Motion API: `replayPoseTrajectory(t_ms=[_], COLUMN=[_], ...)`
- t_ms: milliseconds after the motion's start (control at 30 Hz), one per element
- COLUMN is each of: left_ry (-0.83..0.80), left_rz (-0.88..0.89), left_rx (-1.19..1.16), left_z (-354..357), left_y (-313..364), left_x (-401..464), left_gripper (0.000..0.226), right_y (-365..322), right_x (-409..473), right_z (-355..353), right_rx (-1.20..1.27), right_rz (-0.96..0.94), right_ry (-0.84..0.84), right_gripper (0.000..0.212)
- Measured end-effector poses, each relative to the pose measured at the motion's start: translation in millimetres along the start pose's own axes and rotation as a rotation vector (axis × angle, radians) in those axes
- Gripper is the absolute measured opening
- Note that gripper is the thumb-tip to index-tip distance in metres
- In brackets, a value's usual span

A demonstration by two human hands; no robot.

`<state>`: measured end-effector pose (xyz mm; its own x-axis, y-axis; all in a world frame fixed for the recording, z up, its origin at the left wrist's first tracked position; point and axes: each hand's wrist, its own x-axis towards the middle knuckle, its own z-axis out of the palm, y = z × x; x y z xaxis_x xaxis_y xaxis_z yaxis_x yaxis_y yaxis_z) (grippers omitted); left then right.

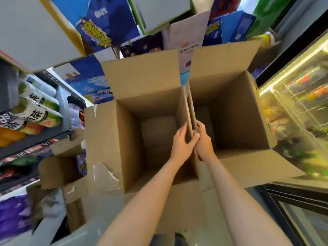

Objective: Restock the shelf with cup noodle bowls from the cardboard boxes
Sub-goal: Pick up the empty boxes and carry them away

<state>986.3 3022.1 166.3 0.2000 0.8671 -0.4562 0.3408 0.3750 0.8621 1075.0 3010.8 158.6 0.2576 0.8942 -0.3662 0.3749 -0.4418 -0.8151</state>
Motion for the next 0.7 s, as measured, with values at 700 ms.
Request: replayPoseTrajectory(t_ms=[700], left_ry=[0.424], left_rz=[-0.348], left_rx=[0.438], left_z=[-118.1], left_y=[-78.2], left_x=[-51.7], left_gripper=[0.091], right_y=[14.0], right_x=[12.5], right_z=[1.8], right_rx=[-0.393], right_rz=[-0.008], right_ry=[0.064], right_gripper=[0.042])
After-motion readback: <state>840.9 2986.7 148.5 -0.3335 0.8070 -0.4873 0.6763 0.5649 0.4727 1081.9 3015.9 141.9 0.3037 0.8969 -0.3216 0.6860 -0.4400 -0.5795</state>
